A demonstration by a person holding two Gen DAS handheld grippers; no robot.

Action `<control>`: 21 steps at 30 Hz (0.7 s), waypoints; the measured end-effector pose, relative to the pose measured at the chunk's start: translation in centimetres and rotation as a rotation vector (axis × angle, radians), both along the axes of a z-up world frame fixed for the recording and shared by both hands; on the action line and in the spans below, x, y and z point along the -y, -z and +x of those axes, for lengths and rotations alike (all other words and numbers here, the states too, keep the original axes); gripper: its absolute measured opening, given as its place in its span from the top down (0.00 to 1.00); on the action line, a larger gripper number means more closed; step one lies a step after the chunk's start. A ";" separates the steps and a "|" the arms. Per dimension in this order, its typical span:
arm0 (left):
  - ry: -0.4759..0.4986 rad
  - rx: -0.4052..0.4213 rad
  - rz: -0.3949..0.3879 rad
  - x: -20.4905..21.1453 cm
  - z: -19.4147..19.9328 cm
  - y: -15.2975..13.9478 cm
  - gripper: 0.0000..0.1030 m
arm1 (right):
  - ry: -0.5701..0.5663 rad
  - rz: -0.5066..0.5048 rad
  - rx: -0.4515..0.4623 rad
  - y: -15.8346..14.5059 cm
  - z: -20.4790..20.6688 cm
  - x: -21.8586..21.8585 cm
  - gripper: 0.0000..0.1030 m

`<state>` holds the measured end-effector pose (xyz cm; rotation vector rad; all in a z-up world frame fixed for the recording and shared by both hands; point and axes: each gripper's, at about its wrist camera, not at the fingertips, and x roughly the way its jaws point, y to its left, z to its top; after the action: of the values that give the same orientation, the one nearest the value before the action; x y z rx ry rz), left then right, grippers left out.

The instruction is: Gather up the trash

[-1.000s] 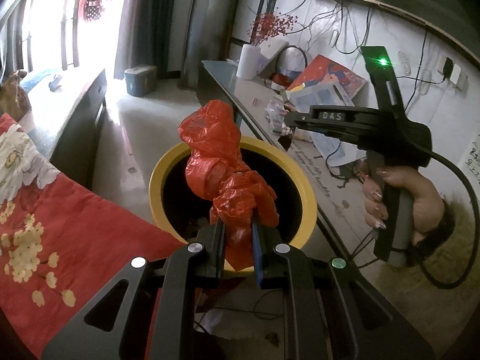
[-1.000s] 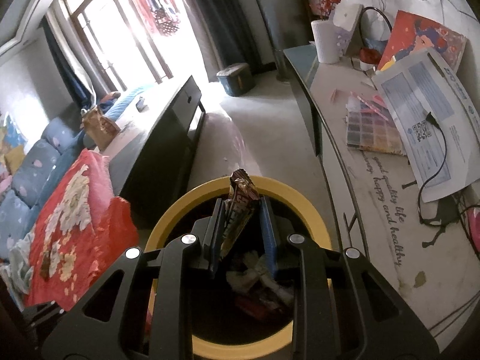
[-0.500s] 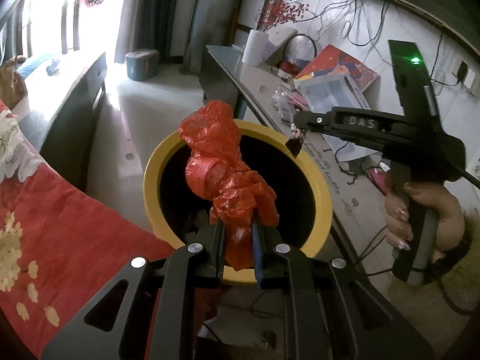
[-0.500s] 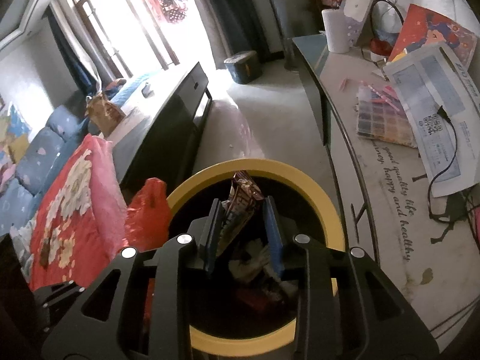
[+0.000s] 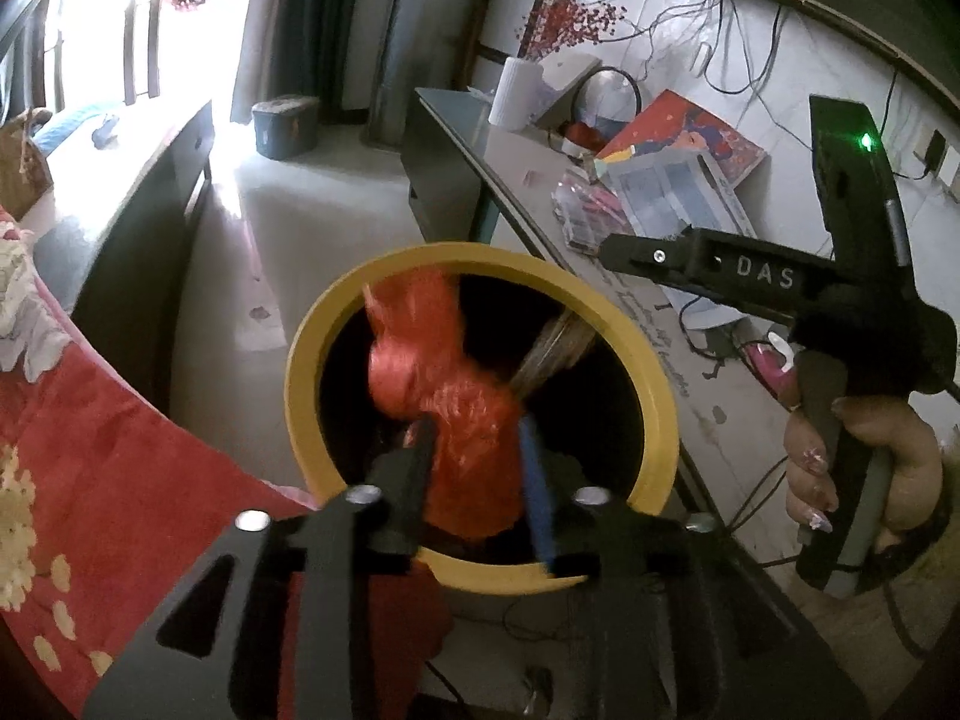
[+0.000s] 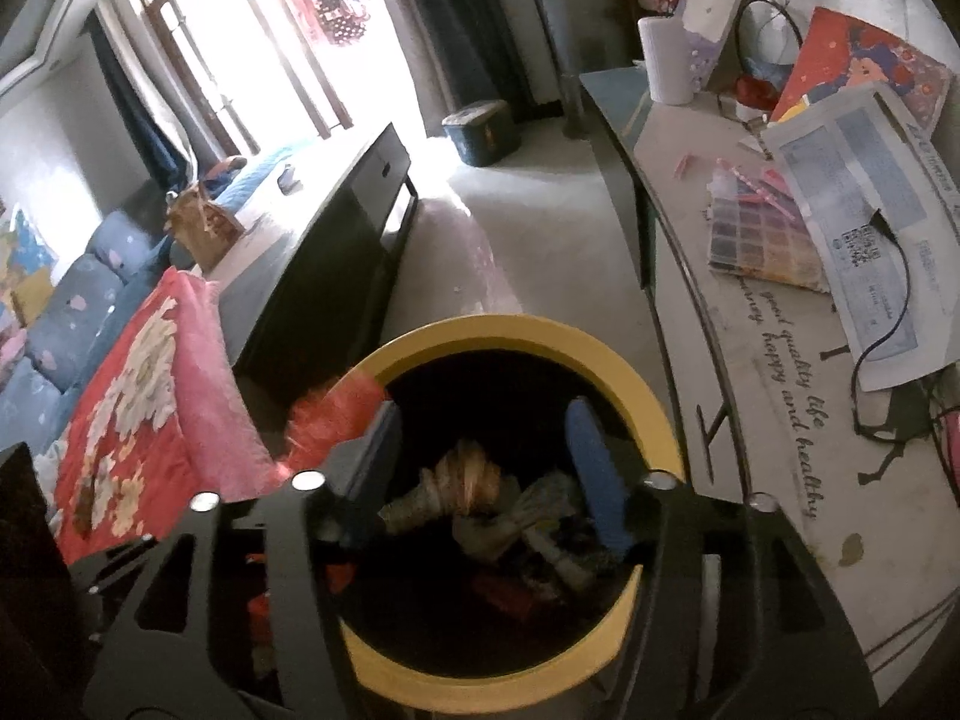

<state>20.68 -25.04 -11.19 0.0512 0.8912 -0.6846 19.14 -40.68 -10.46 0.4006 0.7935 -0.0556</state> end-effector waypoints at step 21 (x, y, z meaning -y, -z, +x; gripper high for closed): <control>-0.140 0.064 -0.063 -4.7 -1.0 -5.3 0.06 | 0.066 -0.063 0.082 -3.9 -3.5 0.0 0.11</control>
<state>19.65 -20.32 -5.92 -0.0448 0.8039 -0.5767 15.61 -40.67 -6.53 0.3667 0.6962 -0.1251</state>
